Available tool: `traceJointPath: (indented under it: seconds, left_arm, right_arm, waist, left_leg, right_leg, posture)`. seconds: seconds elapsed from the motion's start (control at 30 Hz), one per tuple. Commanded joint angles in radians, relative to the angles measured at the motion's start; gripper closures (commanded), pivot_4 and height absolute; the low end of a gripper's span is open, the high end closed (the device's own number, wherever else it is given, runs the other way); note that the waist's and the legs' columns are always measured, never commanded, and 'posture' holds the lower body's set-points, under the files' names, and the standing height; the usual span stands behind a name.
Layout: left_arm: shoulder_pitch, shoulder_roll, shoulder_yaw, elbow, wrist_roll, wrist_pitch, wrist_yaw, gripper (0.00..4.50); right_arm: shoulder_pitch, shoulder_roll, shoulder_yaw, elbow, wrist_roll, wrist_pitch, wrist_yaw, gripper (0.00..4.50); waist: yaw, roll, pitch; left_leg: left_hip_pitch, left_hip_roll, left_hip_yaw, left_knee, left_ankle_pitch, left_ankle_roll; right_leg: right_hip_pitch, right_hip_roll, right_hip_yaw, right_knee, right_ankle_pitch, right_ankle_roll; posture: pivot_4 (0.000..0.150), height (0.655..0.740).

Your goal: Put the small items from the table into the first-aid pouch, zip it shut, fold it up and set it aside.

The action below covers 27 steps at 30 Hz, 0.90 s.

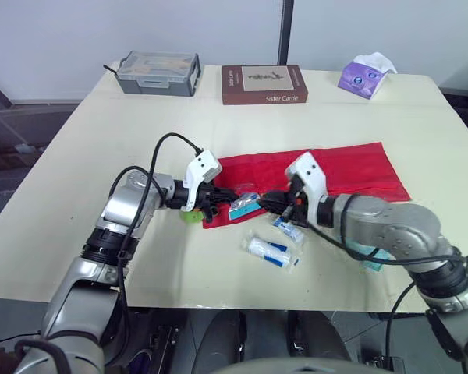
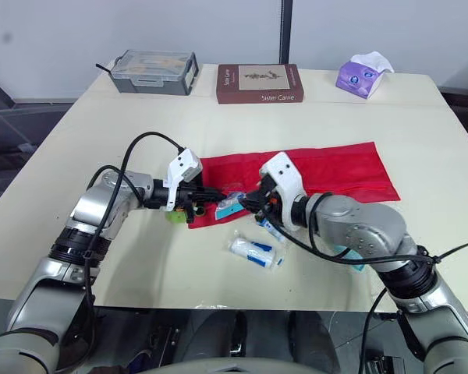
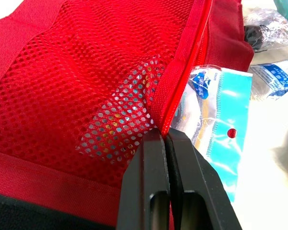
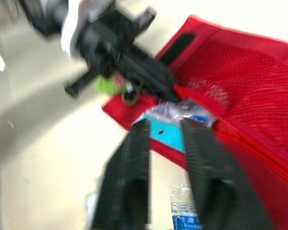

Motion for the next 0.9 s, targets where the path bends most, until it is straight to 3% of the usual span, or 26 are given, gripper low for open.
traceJointPath:
  seconds: [0.03, 0.23, 0.57, 0.9]
  left_arm:
    - [-0.029, -0.001, 0.004, -0.016, 0.004, -0.02, -0.018, 4.5]
    - [-0.023, -0.006, 0.006, -0.016, 0.013, -0.03, -0.024, 4.5]
    - [-0.006, -0.013, 0.002, -0.011, 0.029, -0.057, -0.029, 4.5]
    - [-0.014, -0.015, 0.002, 0.019, 0.055, -0.105, -0.036, 4.5]
  right_arm:
    - [-0.04, 0.029, 0.063, 0.058, -0.165, -0.049, 0.067, 4.49]
    - [-0.065, 0.112, 0.127, 0.211, -0.346, -0.124, 0.18, 4.49]
    - [-0.146, 0.314, 0.093, 0.54, -0.562, -0.3, 0.253, 4.49]
    - [-0.212, 0.434, 0.031, 0.772, -0.69, -0.458, 0.28, 4.49]
  waist:
    - [0.001, 0.0, 0.0]
    - [0.001, 0.0, 0.0]
    - [-0.001, 0.0, 0.0]
    - [-0.004, 0.0, 0.0]
  left_leg:
    - [0.0, 0.0, 0.0, 0.0, 0.0, 0.0]
    - [0.0, -0.002, 0.0, 0.0, 0.0, 0.0]
    - [0.0, -0.004, -0.001, 0.0, 0.0, -0.001]
    - [0.001, -0.004, -0.001, 0.0, 0.003, -0.005]
  right_leg:
    - [0.0, 0.0, 0.0, 0.0, 0.0, 0.0]
    - [0.0, 0.0, 0.001, 0.0, 0.0, 0.0]
    - [0.0, 0.0, 0.001, 0.001, 0.0, 0.0]
    - [0.0, 0.001, 0.001, 0.001, 0.0, 0.0]
  posture:
    - [0.15, 0.74]
    - [0.15, 0.74]
    - [0.15, 0.74]
    - [0.15, 0.74]
